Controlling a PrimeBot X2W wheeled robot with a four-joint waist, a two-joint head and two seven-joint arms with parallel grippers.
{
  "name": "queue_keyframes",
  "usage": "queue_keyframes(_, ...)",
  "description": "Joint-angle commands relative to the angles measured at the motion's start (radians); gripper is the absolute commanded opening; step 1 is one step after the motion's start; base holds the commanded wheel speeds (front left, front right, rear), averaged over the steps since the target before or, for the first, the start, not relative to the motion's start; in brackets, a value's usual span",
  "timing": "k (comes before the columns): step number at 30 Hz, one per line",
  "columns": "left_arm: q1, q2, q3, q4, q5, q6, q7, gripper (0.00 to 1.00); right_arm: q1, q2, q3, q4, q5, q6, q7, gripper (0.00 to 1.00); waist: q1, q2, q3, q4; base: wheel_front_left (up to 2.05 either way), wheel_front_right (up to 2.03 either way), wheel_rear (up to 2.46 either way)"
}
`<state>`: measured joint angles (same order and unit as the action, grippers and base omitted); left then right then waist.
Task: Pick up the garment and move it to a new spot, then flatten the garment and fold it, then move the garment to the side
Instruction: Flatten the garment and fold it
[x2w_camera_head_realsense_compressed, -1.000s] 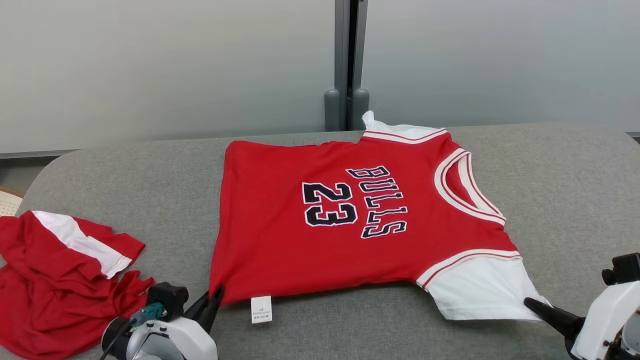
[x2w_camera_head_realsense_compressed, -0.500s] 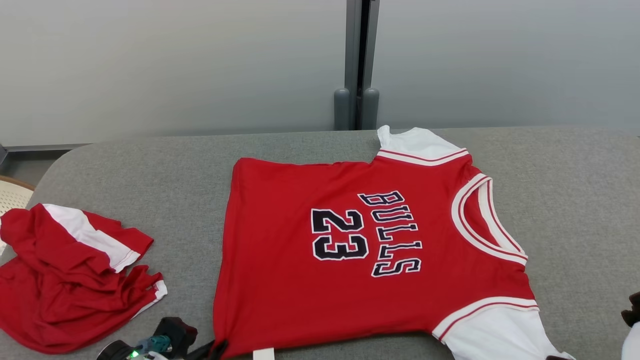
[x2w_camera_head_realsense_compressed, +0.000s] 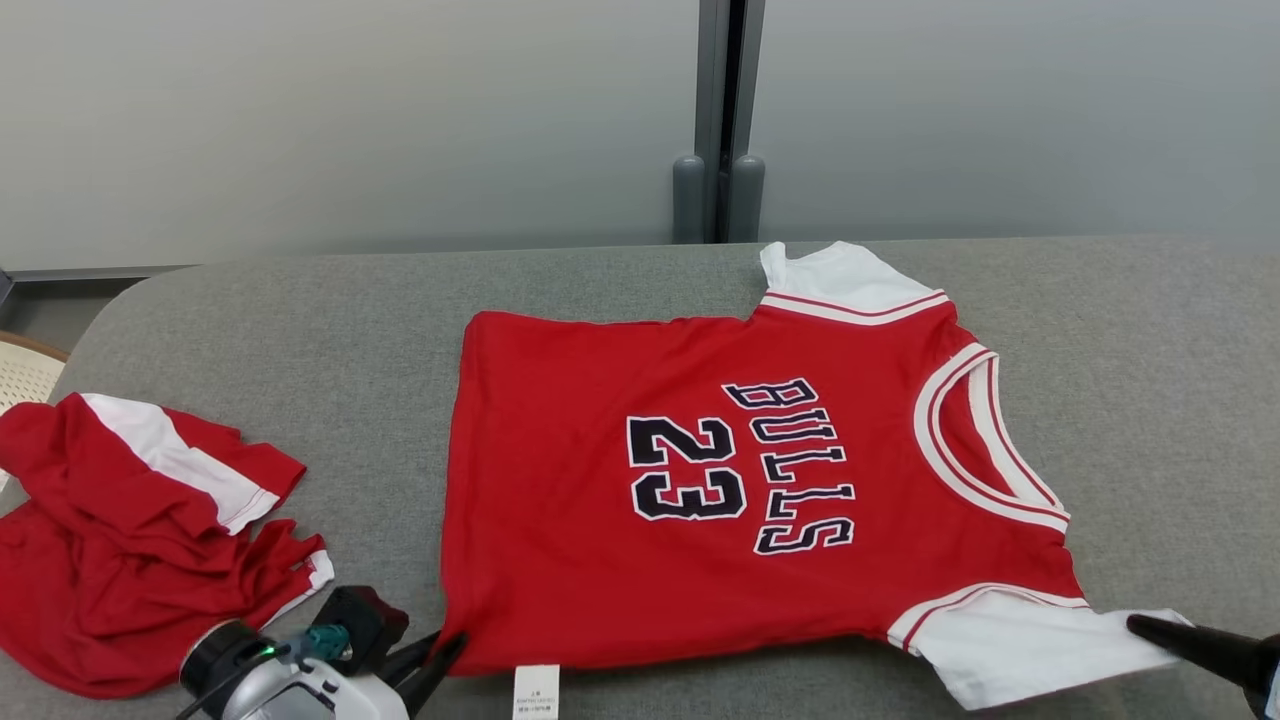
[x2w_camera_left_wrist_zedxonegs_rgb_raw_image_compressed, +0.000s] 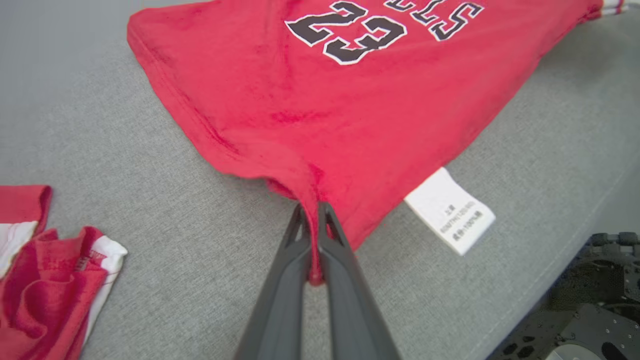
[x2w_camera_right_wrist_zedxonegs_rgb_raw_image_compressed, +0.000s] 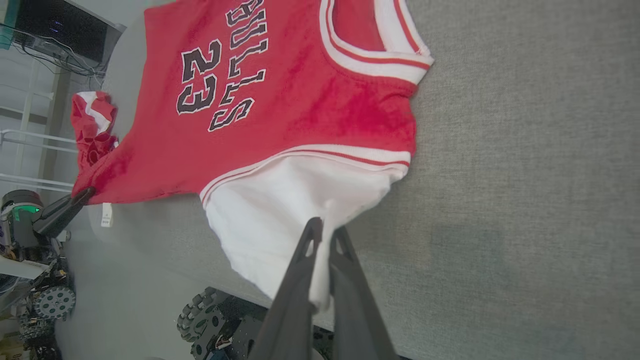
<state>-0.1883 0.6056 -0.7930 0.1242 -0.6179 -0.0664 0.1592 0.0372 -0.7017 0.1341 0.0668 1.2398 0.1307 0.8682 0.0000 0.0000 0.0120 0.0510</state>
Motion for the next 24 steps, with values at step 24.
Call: queue_keyframes(24, -0.253, -0.085, 0.043, 0.076, 0.010, 0.047, 0.076, 0.00, -0.420, 0.239, -0.144, 0.184, -0.358, 0.000, 0.096, 0.00, 0.0000, 0.0000, 0.172, 0.018, 0.00, 0.00, 0.00)
